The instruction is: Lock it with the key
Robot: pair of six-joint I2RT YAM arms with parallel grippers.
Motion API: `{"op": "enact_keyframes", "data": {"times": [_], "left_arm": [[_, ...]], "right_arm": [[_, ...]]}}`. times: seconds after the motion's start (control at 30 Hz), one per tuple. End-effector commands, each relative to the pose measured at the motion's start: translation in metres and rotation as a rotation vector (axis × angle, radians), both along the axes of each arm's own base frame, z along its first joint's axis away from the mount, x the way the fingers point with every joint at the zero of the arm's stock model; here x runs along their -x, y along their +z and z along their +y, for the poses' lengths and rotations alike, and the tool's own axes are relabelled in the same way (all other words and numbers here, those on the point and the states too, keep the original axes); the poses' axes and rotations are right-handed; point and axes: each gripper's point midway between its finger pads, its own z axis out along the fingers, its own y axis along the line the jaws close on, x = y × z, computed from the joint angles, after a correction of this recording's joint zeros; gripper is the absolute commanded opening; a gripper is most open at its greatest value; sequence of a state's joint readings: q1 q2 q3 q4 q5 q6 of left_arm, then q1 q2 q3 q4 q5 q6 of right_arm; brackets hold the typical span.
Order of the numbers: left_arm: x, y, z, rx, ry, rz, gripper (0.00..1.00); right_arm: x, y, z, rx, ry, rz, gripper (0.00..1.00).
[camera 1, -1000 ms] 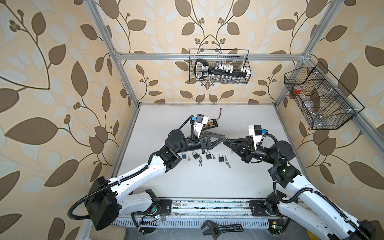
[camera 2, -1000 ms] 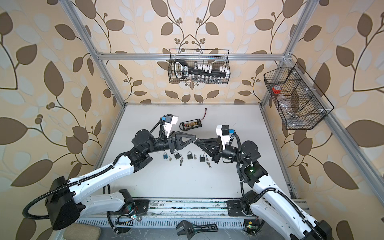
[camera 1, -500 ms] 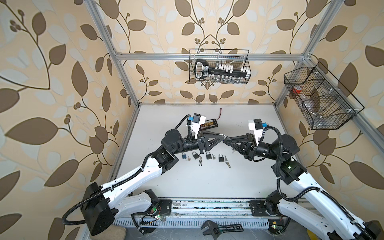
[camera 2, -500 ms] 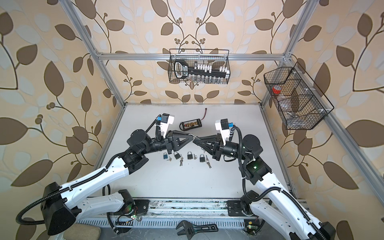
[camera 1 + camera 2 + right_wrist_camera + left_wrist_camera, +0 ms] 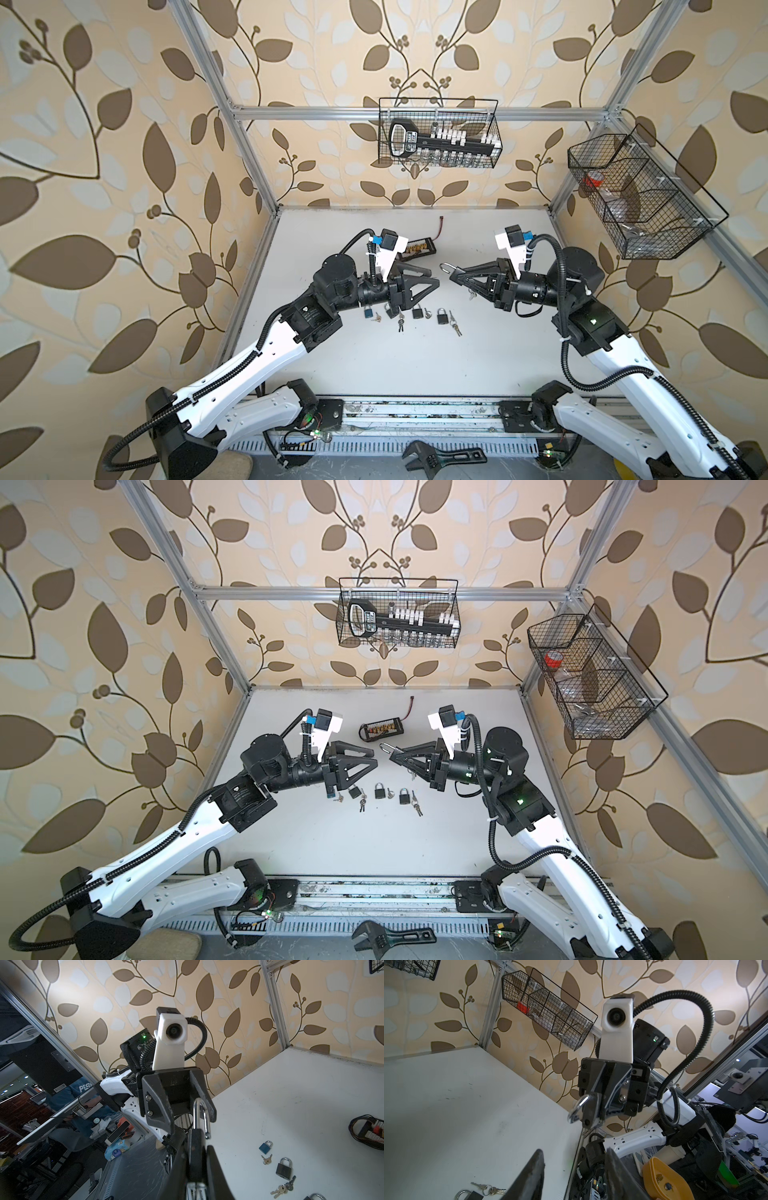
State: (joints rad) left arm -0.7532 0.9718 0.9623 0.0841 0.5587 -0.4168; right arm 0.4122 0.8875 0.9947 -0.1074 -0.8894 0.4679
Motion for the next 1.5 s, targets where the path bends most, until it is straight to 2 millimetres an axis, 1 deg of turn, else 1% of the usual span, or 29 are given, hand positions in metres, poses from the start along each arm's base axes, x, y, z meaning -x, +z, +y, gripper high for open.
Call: {"op": "enact_keyframes", "data": {"times": [0.0, 0.07, 0.17, 0.37, 0.47, 0.57, 0.67, 0.77, 0.83, 0.87, 1.0, 1.07, 1.17, 1.23, 1.3, 1.37, 1.47], "left_arm": [[0.013, 0.012, 0.007, -0.036, -0.027, -0.090, 0.50], [0.018, 0.011, 0.006, -0.044, -0.059, -0.097, 0.50], [0.026, 0.013, 0.002, -0.044, -0.117, -0.111, 0.51], [0.038, 0.017, -0.004, -0.041, -0.213, -0.136, 0.52], [0.043, 0.023, -0.006, -0.027, -0.257, -0.151, 0.52], [0.043, 0.023, -0.010, -0.030, -0.285, -0.146, 0.51], [0.041, 0.019, -0.014, -0.041, -0.294, -0.133, 0.50], [0.038, 0.017, -0.017, -0.044, -0.295, -0.125, 0.47], [0.037, 0.018, -0.018, -0.038, -0.297, -0.126, 0.43], [0.037, 0.018, -0.019, -0.038, -0.301, -0.127, 0.40], [0.037, 0.020, -0.020, -0.036, -0.308, -0.126, 0.23], [0.037, 0.020, -0.020, -0.033, -0.309, -0.127, 0.18], [0.038, 0.021, -0.019, -0.031, -0.310, -0.130, 0.19], [0.039, 0.023, -0.018, -0.030, -0.309, -0.132, 0.27], [0.039, 0.024, -0.017, -0.031, -0.303, -0.137, 0.29], [0.039, 0.025, -0.016, -0.031, -0.298, -0.142, 0.29], [0.039, 0.026, -0.016, -0.030, -0.295, -0.144, 0.21]], "right_arm": [[0.022, 0.005, 0.000, 0.031, 0.112, -0.010, 0.00], [0.027, 0.006, 0.001, 0.034, 0.144, -0.008, 0.00], [0.032, 0.003, 0.004, 0.040, 0.200, 0.019, 0.00], [0.036, -0.006, 0.007, 0.047, 0.253, 0.074, 0.00], [0.036, -0.013, 0.008, 0.053, 0.269, 0.104, 0.00], [0.036, -0.016, 0.008, 0.054, 0.274, 0.115, 0.00], [0.037, -0.016, 0.009, 0.053, 0.283, 0.120, 0.00], [0.038, -0.018, 0.009, 0.053, 0.294, 0.127, 0.00], [0.038, -0.020, 0.010, 0.054, 0.297, 0.133, 0.00], [0.038, -0.020, 0.009, 0.054, 0.296, 0.131, 0.00], [0.037, -0.021, 0.010, 0.055, 0.294, 0.135, 0.00], [0.036, -0.023, 0.010, 0.056, 0.296, 0.138, 0.00], [0.035, -0.025, 0.011, 0.058, 0.296, 0.146, 0.00], [0.035, -0.025, 0.011, 0.058, 0.296, 0.147, 0.00], [0.034, -0.025, 0.011, 0.059, 0.295, 0.148, 0.00], [0.034, -0.025, 0.011, 0.060, 0.296, 0.152, 0.00], [0.034, -0.026, 0.011, 0.060, 0.295, 0.151, 0.00]]}}
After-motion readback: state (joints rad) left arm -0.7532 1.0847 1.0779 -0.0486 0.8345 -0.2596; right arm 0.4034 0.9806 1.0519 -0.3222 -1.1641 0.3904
